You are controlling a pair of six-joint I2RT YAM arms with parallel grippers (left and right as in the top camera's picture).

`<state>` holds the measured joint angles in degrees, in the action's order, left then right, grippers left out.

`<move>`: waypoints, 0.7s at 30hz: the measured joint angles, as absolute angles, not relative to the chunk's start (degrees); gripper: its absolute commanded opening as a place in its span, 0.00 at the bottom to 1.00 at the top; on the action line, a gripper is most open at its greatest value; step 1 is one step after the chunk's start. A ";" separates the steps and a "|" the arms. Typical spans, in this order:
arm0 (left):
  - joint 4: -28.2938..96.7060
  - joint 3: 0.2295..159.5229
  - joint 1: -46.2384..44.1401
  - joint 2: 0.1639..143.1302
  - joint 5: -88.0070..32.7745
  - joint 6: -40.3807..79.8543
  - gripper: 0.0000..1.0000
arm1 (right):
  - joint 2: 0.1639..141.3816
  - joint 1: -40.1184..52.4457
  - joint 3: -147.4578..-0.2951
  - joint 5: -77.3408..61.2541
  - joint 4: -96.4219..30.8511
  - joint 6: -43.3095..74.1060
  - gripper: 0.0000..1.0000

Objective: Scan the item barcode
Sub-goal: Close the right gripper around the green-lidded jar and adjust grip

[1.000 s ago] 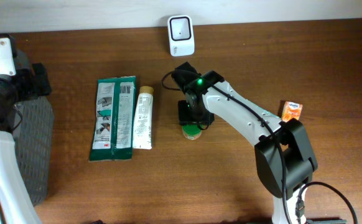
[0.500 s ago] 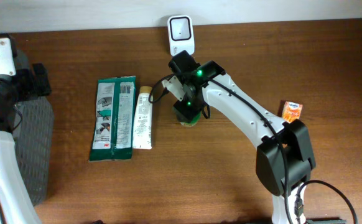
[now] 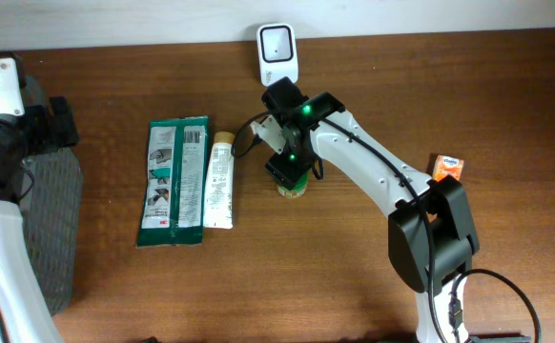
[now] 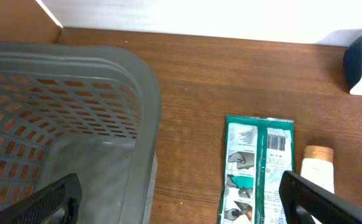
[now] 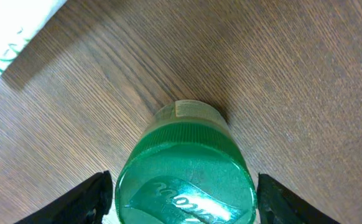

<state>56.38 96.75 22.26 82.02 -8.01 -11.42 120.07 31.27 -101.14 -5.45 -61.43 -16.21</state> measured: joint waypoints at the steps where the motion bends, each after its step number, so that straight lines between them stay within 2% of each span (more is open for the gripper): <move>1: 56.40 96.75 22.26 82.02 -8.01 -11.42 0.99 | 120.07 31.27 -101.14 -5.43 -61.45 -16.34 0.81; 4: 56.40 96.75 22.26 82.02 -8.01 -11.42 0.99 | 120.07 31.27 -101.14 -5.48 -61.47 -16.05 0.95; 6: 56.40 96.75 22.26 82.02 -8.01 -11.42 0.99 | 120.07 31.27 -101.14 -5.32 -61.43 -16.10 0.98; 14: 56.38 96.75 22.26 82.02 -8.03 -11.42 0.99 | 120.25 31.27 -110.59 -4.32 -68.84 -19.99 0.98; 21: 56.38 96.75 22.26 82.02 -8.03 -11.42 0.99 | 120.31 31.27 -110.10 -4.32 -68.88 -21.45 0.98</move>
